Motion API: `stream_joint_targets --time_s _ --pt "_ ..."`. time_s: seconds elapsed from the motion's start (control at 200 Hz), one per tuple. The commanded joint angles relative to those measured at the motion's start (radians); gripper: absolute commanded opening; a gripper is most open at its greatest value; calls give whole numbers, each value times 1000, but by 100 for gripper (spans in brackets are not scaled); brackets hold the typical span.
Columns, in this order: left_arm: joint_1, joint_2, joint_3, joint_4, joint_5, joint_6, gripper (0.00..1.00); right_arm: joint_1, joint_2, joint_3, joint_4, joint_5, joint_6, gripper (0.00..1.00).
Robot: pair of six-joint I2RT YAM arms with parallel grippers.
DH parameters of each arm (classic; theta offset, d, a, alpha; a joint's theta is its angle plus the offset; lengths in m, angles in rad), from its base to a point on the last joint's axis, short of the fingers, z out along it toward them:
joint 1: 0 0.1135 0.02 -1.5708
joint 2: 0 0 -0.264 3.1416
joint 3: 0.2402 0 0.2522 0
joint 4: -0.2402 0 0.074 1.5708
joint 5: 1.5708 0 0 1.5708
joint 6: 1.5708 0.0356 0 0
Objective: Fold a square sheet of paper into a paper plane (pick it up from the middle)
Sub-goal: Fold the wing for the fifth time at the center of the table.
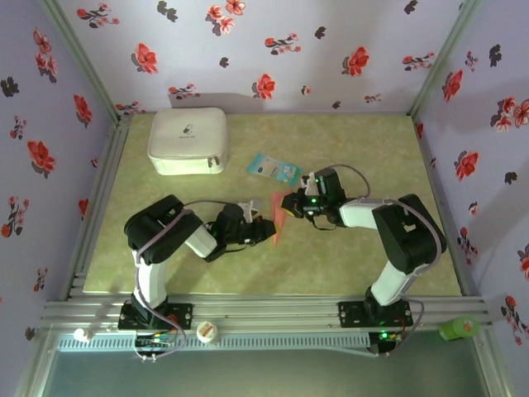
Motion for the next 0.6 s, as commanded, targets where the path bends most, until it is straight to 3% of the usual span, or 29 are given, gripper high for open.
stream_joint_targets --time_s 0.0,0.595 --pt "13 26 -21 -26 18 -25 0 6 37 29 -11 -29 -36 10" --pt "25 51 -5 -86 27 -81 0 4 94 50 -9 -33 -52 12"
